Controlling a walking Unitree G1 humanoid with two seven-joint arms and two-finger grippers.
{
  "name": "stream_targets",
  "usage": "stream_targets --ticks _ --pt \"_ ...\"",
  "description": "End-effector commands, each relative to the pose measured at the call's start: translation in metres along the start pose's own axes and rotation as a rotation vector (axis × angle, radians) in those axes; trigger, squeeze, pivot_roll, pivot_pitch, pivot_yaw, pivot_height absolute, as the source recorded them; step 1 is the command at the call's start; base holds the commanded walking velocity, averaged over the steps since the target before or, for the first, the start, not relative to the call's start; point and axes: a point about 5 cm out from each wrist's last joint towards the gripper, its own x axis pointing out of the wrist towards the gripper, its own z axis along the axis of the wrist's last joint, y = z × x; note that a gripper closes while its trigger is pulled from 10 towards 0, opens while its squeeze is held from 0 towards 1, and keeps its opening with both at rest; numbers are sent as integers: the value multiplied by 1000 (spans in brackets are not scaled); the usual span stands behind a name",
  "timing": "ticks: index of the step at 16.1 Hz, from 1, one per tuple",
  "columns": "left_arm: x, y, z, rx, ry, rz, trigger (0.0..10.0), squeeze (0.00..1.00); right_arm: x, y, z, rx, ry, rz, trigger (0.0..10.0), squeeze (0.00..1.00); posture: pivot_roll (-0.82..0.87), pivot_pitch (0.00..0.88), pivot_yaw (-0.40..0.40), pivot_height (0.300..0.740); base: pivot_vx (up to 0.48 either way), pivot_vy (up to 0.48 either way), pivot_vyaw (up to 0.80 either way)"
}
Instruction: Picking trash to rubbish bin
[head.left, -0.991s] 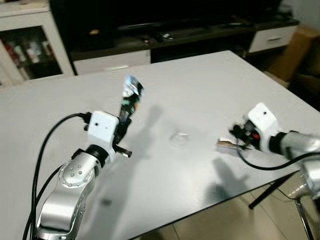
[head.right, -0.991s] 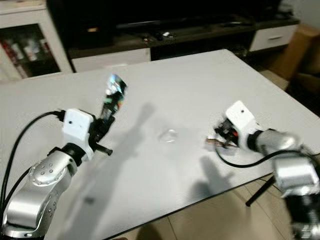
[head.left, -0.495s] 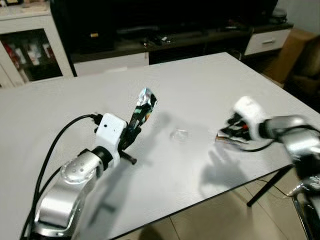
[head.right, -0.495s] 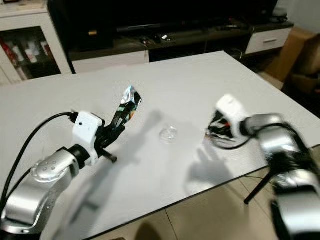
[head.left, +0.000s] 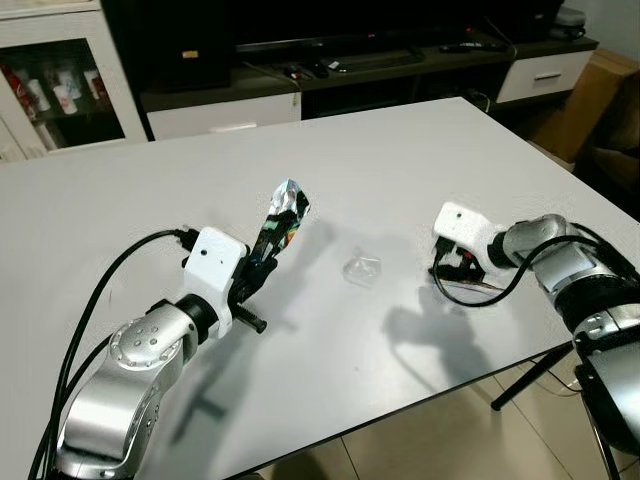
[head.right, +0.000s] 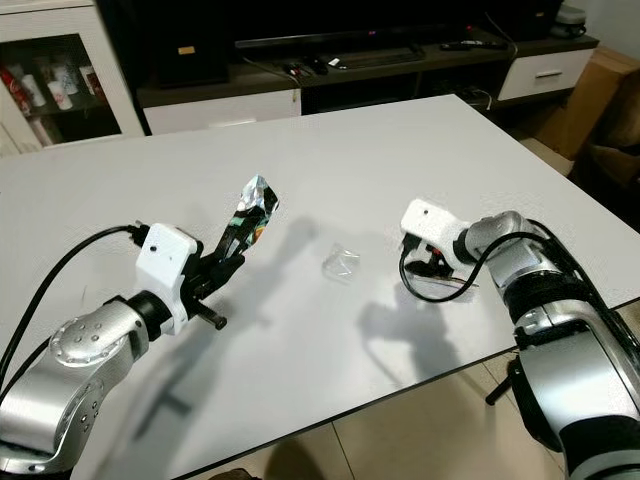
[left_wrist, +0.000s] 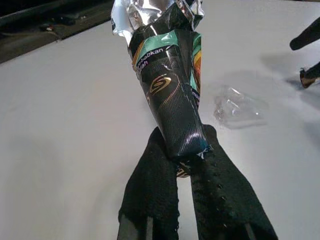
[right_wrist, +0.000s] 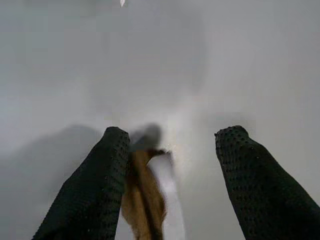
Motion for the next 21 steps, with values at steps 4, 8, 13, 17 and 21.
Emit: stream_targets --ticks 4,8,13,17,21 --pt "-3 1 5 -4 -12 -3 10000 0 -4 -3 -4 -17 43 23 10000 0 18 17 -26 740 0 0 0" --pt "-3 -2 6 -8 -8 -18 10000 0 -3 0 -19 44 67 15 10000 0 21 19 -13 740 0 0 0" --pt "-1 -1 8 5 -2 -26 10000 0 3 15 -34 167 71 93 353 0 20 20 1 740 0 0 0" --pt "-2 0 6 8 9 -22 10000 0 2 17 -37 181 69 128 0 0 20 21 0 740 0 0 0" --pt "-1 0 5 11 12 -19 10000 0 2 18 -35 188 59 155 0 0 20 18 0 740 0 0 0"
